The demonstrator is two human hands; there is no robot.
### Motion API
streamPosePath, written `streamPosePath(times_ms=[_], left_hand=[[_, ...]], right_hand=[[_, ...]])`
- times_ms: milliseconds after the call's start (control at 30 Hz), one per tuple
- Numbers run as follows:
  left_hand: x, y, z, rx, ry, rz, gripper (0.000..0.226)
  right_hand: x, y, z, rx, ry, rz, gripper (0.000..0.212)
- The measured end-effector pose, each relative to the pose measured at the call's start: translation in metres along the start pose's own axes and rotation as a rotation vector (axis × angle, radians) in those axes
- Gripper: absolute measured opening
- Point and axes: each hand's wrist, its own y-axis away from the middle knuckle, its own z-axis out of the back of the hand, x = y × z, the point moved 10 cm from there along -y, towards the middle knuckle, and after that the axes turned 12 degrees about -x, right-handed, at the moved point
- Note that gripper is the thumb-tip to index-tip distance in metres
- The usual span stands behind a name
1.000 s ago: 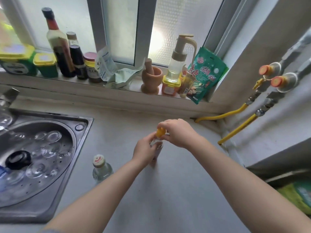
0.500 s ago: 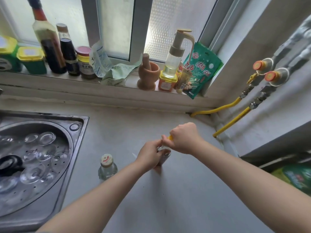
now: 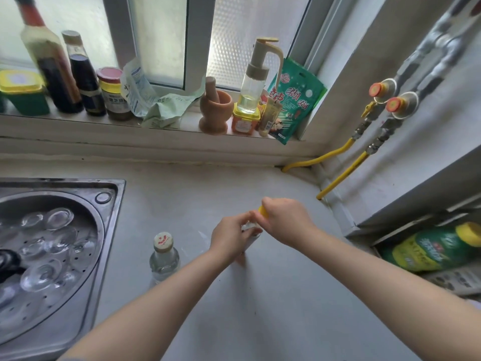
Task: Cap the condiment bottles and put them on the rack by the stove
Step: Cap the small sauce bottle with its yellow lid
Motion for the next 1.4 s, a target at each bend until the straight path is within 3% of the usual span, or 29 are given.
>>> streamPosePath(times_ms=[100,200,300,367,467,600,767,867,967,1033,1167,1233,1400], left_hand=[[-0.003,0.007,-0.001,-0.010,-0.046,-0.004,0.027],[-0.002,0.007,-0.006,0.062,0.008,0.001,0.030],[-0.002,0.005,-0.009,0.117,0.014,-0.009,0.031],[-0.002,0.004,-0.010,0.127,0.006,-0.011,0.030],[0.001,0.002,-0.008,0.101,0.025,0.000,0.028],[0.000,0.000,-0.007,0.082,0.015,-0.001,0.027],[0.003,0.000,-0.007,0.057,-0.023,0.007,0.027],[0.001,0.000,-0.002,0.010,-0.052,0.031,0.019],[0.003,0.000,0.000,-0.014,-0.060,0.084,0.027],[0.003,-0.001,0.000,-0.006,-0.061,0.092,0.026],[0.003,-0.003,-0.001,0.033,-0.029,0.074,0.029],[0.002,-0.002,-0.002,0.056,-0.034,0.065,0.032],[0.003,-0.001,0.001,-0.001,-0.095,0.055,0.020]], right_hand=[[-0.011,-0.008,0.009,-0.027,0.154,-0.003,0.038],[-0.011,-0.002,0.006,0.226,-0.059,0.135,0.032],[0.003,0.006,0.012,0.318,-0.179,0.317,0.036],[0.008,0.010,0.009,0.293,-0.117,0.440,0.033],[0.016,0.008,0.010,0.109,-0.006,0.572,0.030],[0.022,0.006,0.006,0.016,0.094,0.674,0.041],[0.017,-0.004,-0.005,0.107,0.144,0.523,0.051],[0.006,-0.005,-0.011,0.202,0.089,0.208,0.052],[-0.012,-0.002,-0.023,0.374,0.167,-0.055,0.050],[-0.010,-0.004,-0.019,0.360,0.177,-0.012,0.054],[0.011,-0.008,0.005,0.098,0.111,0.397,0.053],[0.016,-0.004,0.003,0.071,0.105,0.489,0.048],[0.010,-0.008,-0.007,0.110,0.064,0.329,0.052]])
